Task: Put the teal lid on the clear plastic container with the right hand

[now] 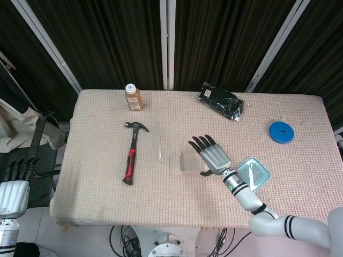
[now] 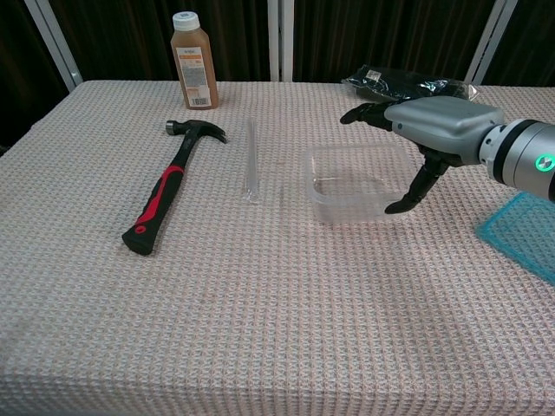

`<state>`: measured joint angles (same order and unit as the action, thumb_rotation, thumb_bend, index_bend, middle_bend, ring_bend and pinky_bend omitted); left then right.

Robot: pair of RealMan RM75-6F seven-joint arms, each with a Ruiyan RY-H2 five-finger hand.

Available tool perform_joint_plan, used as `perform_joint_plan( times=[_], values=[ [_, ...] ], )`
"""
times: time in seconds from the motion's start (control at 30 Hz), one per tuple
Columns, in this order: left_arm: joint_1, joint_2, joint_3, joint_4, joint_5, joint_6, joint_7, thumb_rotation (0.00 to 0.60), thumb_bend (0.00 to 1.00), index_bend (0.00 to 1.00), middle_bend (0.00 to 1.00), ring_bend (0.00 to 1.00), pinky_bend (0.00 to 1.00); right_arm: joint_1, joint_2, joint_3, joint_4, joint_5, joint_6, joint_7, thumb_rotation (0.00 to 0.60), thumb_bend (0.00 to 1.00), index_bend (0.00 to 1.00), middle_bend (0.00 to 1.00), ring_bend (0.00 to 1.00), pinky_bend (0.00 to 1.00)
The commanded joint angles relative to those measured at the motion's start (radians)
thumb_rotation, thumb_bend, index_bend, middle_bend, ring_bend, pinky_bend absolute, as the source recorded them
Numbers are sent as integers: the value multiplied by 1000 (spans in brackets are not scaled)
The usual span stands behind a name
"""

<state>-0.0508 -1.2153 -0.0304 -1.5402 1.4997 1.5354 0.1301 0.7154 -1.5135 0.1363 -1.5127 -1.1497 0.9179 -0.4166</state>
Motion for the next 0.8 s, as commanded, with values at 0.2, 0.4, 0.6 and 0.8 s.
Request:
perform_joint_plan(
  times=[0.2, 0.4, 0.6, 0.8],
  values=[
    [-4, 4, -3, -8, 2, -3, 7, 600, 0, 78, 67, 0, 0, -93, 174, -67, -96, -103, 74, 104, 600, 0, 0, 0, 0, 0],
    [-7, 9, -4, -27, 12, 1, 26, 600, 0, 78, 67, 0, 0, -166, 326, -189, -107, -276, 112, 175, 600, 0, 0, 0, 0, 0],
    [-14, 10, -1, -59, 26, -2, 58, 600, 0, 78, 67, 0, 0, -206, 357, -259, -14, -342, 100, 239, 600, 0, 0, 0, 0, 0],
    [-9, 17, 0, -84, 31, 9, 80, 600, 0, 78, 67, 0, 0, -257, 322, -280, 112, -374, 136, 299, 600, 0, 0, 0, 0, 0]
  ],
)
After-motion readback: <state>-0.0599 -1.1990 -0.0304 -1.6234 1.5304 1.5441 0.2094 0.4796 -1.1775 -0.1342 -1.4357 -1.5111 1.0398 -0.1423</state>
